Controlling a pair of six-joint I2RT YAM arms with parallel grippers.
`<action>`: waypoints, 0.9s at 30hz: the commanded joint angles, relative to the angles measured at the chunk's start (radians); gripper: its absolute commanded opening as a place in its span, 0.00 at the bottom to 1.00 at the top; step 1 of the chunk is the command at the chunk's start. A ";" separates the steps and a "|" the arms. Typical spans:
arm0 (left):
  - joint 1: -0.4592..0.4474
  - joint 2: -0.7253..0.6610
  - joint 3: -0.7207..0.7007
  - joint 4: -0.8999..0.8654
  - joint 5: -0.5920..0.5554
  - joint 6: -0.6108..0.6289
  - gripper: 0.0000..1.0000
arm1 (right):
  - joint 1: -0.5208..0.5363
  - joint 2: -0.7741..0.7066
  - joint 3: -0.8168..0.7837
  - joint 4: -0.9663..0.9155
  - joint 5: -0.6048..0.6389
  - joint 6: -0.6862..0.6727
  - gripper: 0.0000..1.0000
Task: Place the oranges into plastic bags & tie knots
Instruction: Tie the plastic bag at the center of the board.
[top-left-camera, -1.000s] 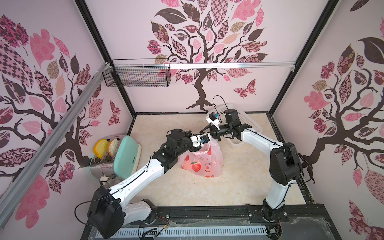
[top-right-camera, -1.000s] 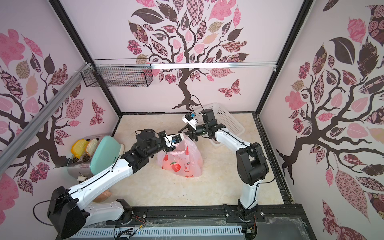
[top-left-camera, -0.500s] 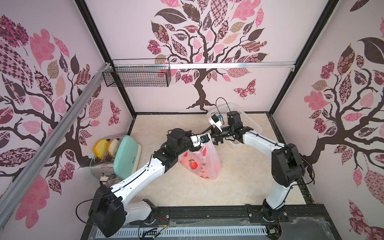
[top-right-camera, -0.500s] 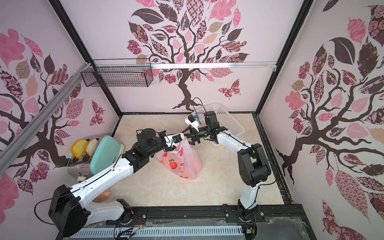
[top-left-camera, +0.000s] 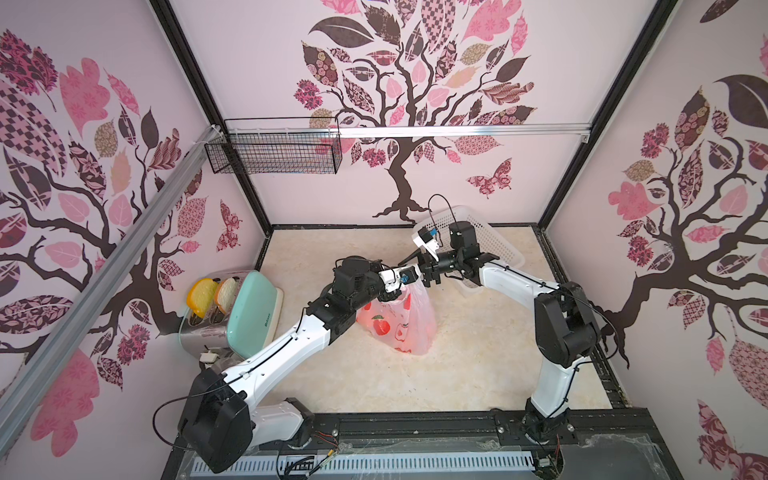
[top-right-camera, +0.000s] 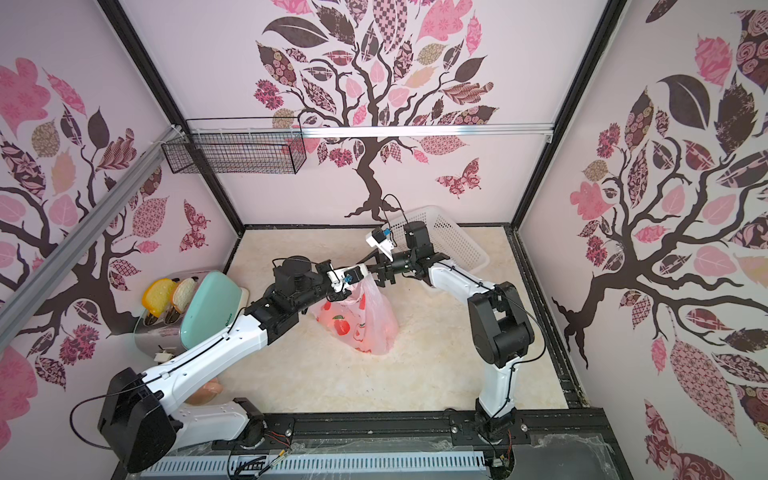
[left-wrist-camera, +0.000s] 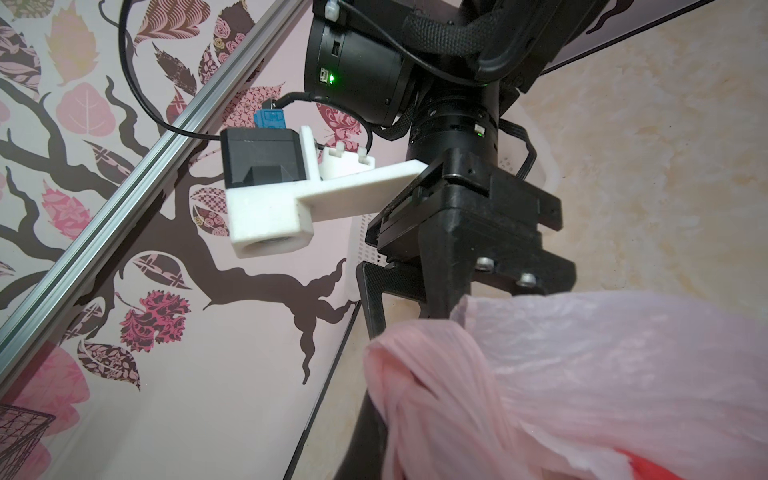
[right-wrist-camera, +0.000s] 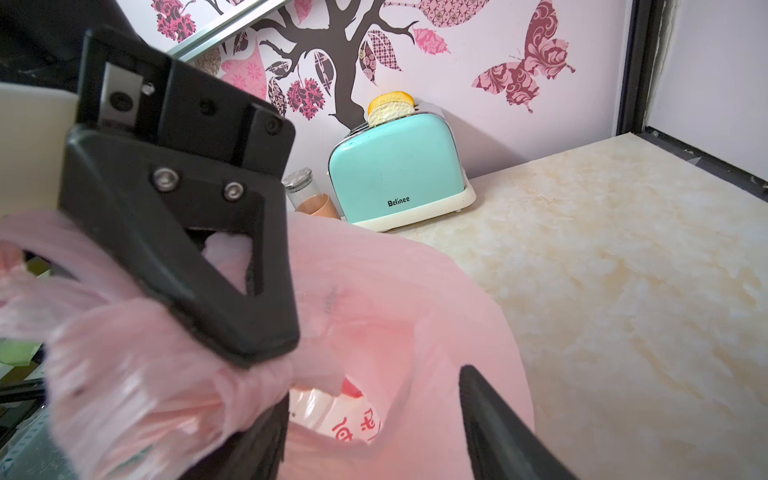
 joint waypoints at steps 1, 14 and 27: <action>0.004 0.008 0.019 0.016 0.008 -0.011 0.00 | -0.006 0.015 0.065 0.014 -0.041 0.019 0.66; 0.021 0.011 0.028 0.016 0.009 -0.020 0.00 | 0.032 -0.027 -0.023 0.087 -0.080 0.080 0.67; 0.020 0.011 0.031 0.016 0.013 -0.031 0.00 | 0.069 0.031 -0.010 0.266 -0.085 0.242 0.58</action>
